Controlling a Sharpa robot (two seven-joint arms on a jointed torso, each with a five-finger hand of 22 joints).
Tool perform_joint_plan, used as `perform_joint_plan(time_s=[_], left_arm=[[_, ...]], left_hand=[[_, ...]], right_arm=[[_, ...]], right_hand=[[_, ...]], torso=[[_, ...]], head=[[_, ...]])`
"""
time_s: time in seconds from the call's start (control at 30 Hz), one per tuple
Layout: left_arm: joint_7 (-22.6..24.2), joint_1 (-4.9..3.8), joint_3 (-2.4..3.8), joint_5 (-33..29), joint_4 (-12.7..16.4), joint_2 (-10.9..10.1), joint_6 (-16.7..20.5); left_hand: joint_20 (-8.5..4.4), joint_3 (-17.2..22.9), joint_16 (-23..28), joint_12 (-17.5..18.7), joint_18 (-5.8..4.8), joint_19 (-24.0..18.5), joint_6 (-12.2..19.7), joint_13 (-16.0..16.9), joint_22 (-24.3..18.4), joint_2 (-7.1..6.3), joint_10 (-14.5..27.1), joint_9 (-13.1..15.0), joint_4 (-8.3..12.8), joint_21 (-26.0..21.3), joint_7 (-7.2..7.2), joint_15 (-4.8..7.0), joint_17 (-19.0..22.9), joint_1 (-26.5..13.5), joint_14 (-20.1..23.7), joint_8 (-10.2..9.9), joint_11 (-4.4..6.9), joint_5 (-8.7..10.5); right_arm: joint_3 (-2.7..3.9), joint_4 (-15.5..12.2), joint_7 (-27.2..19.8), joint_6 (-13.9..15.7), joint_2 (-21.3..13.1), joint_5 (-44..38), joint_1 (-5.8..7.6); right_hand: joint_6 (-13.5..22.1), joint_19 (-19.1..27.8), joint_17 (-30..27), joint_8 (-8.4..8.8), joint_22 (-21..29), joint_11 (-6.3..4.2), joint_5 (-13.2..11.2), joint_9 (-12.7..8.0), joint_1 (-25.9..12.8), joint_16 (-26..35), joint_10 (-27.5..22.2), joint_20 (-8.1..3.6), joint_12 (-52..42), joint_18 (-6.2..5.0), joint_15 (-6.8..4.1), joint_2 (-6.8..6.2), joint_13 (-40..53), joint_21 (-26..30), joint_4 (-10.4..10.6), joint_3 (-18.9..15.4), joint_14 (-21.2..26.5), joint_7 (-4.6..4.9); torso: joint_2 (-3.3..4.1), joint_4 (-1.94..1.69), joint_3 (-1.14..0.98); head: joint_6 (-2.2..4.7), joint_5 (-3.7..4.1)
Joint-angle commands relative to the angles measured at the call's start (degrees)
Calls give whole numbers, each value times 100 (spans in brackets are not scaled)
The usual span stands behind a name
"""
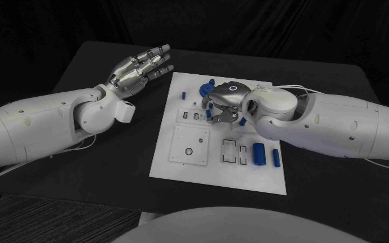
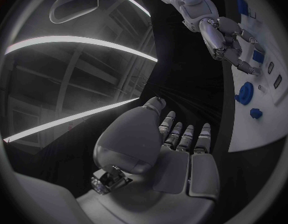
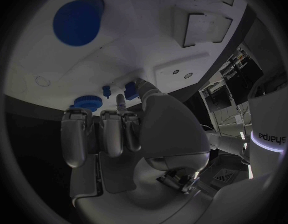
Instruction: Assemble the parts on the task board
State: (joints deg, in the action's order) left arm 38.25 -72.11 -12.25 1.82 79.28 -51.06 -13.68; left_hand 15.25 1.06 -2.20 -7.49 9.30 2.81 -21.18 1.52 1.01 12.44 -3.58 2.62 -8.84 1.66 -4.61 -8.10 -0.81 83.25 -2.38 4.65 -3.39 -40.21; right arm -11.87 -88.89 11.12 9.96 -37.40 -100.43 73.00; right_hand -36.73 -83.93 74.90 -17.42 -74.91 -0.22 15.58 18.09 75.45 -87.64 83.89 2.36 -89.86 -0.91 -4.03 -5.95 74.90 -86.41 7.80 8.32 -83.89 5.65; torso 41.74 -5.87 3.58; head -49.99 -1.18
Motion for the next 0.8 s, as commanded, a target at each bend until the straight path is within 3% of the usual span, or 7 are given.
perform_joint_plan(time_s=[0.03, 0.27, 0.4, 0.5, 0.53, 0.7, 0.8], left_arm=[[63, 5, 5, -7, 9, 8, -73], [64, 5, 5, -7, 49, -47, -29], [67, 5, 5, -7, 86, -100, 28], [77, 5, 5, -7, 127, -139, 99], [82, 5, 5, -7, 142, -147, 126], [103, 4, 6, -7, 222, -188, 276], [135, 2, 6, 115, 267, -213, 425]], left_hand=[[12, 33, -21, 19, 108, 16, 33, -3, 1, -12, 33, -1, 2, 13, -3, -22, -5, -49, 15, 14, -17, -22], [13, 37, -20, 17, 108, 18, 25, -2, 2, -16, 33, 0, 5, 14, -4, -22, -5, -50, 15, 16, -16, -22], [13, 37, -23, 15, 108, 18, 16, -2, 2, -18, 32, 1, 6, 15, -4, -22, -6, -51, 13, 18, -16, -22], [15, 40, -27, 11, 108, 26, -7, -1, 4, -46, 31, 5, 22, 19, -7, -22, -8, -50, 8, 27, -10, -17], [16, 41, -25, 13, 109, 28, -19, -1, 5, -59, 32, 7, 29, 20, -8, -23, -7, -50, 10, 32, -8, -7], [28, 64, -31, -1, 109, 40, -43, 2, 8, -87, 25, 11, 63, 26, -15, -27, -9, -29, 3, 43, -11, 34], [52, 102, -49, -36, 110, 62, -89, 7, 14, -131, 1, 13, 53, 40, -35, -33, -14, -24, -19, 63, -30, 287]], right_arm=[[-3, 6, 48, -13, -16, -47, -22], [-2, -127, -28, 462, -182, -47, -3], [-1, -326, -102, 787, -375, -47, 125], [-1, -616, -177, 1081, -658, -40, 335], [-1, -719, -203, 1167, -763, -15, 411], [-1, -1121, -384, 1454, -1226, 361, 751], [-1, -1328, -515, 1616, -1528, 628, 909]], right_hand=[[100, -389, 1034, 122, -1354, 28, -105, -95, -59, 35, 611, 30, -14, -26, 32, 13, 1510, 61, -51, -10, -512, -11], [260, -383, 1003, 346, -1348, 16, -744, -334, -200, 51, 611, 26, -14, -30, 27, -64, 1510, 82, 101, -161, -506, -21], [204, -390, 1013, 357, -1352, 13, -945, -406, -256, 43, 611, 23, -14, -27, 25, -168, 1510, 73, 319, -218, -509, -22], [101, -414, 1049, 345, -1368, 1, -1222, -484, -314, 18, 611, 14, -14, -16, 30, -350, 1510, 31, 794, -296, -518, -26], [80, -422, 1060, 339, -1374, 6, -1240, -490, -339, 11, 611, 17, -14, -12, 21, -377, 1510, 16, 864, -319, -520, -29], [-148, -454, 1129, 244, -1398, -5, -1271, -484, -851, -31, 611, 3, -14, 6, 9, -392, 1510, -50, 918, -444, -535, -39], [-304, -471, 1169, 163, -1410, -4, -1266, -449, -1146, -55, 611, 0, -14, 15, 10, -404, 1510, -84, 918, -512, -543, -41]], torso=[[2, 0, 1], [1, 3, -1], [3, 0, -3], [2, 2, -3], [1, 1, -3], [-2, 9, -4], [-4, 9, -6]], head=[[-1, 0], [-1, -61], [-1, -79], [-1, -78], [-1, -79], [-1, -52], [17, -42]])
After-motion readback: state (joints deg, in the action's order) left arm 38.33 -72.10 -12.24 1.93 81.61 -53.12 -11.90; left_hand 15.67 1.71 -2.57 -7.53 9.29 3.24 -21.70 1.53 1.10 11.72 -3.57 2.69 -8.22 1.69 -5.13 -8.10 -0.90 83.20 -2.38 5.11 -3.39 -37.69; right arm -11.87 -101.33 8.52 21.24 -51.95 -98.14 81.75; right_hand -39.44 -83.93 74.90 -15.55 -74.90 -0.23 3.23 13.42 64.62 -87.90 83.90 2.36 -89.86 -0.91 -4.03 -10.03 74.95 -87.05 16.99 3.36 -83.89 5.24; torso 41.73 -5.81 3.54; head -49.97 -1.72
